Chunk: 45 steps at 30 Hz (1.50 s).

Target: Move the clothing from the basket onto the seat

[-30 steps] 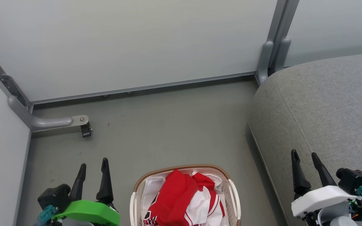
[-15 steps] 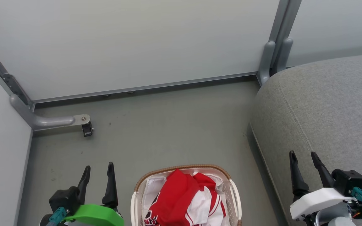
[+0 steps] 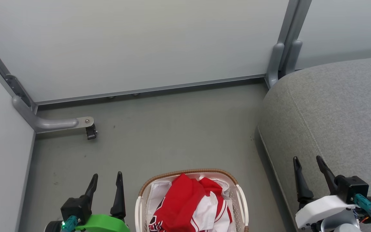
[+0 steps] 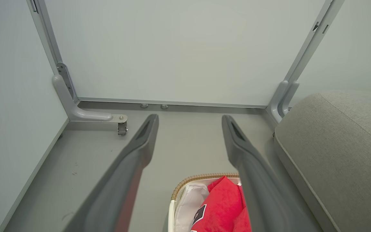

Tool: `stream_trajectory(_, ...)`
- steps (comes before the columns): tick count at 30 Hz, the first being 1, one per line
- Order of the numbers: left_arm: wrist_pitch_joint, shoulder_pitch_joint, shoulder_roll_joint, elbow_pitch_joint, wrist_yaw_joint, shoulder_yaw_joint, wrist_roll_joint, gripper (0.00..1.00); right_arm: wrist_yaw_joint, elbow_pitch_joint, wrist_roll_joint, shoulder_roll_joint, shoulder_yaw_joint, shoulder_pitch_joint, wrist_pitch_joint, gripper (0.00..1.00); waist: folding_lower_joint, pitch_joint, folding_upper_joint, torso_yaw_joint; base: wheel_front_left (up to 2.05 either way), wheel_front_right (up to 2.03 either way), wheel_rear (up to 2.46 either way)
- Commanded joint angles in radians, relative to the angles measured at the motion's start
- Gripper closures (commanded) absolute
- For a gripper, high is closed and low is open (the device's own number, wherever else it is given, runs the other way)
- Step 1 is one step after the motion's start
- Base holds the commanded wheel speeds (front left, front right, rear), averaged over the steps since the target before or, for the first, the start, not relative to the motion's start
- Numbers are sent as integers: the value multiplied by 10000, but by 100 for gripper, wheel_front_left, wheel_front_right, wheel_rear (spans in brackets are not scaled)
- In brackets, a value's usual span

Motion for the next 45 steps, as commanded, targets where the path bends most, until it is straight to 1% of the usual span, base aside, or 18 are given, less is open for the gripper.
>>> stream_trajectory(1, -74, 94, 69, 59, 44, -36, 232, 0, 0, 13, -197, -61, 2, 125, -70, 0, 0, 1, 0, 7, 0, 0, 0)
stream_trajectory(4, -122, 82, 71, 149, 58, -70, 310, 0, 0, 26, -363, -65, 34, 157, -113, 0, 0, 6, 0, 17, 0, 0, 0)
stream_trajectory(12, -111, 4, 70, 336, 33, -71, 56, 0, 0, 43, -293, -64, 52, 162, -110, 0, 0, 25, 0, 12, 0, 0, 0)
stream_trajectory(28, -111, -49, 68, 424, 25, -147, -29, 0, 0, -9, -207, -62, -5, 158, -110, 0, 0, 125, 0, 7, 0, 0, 0)
stream_trajectory(30, -111, -84, 68, 420, 1, -218, -184, 0, 0, -47, -208, -62, -30, 124, -110, 0, 0, 216, 0, -2, 0, 0, 0)
stream_trajectory(34, -110, -434, 64, 340, -5, -483, -360, 0, 0, -190, -255, -63, -112, -150, -110, 0, 0, 632, 0, -24, 0, 0, 0)
stream_trajectory(39, -99, -1117, 64, 535, -58, -1051, -637, 0, 0, -507, -394, -64, -267, -586, -109, 0, 0, 1544, 0, -122, 0, 0, 0)
stream_trajectory(43, -97, -1934, 62, 1103, -105, -1761, -479, 0, 0, -755, -452, -64, -542, -1111, -110, 0, 0, 2435, 0, -207, 0, 0, 0)
stream_trajectory(45, -99, -2379, 62, 1642, -168, -2190, -690, 0, 0, -882, -464, -58, -714, -1418, -110, 0, 0, 2913, 0, -250, 0, 0, 0)
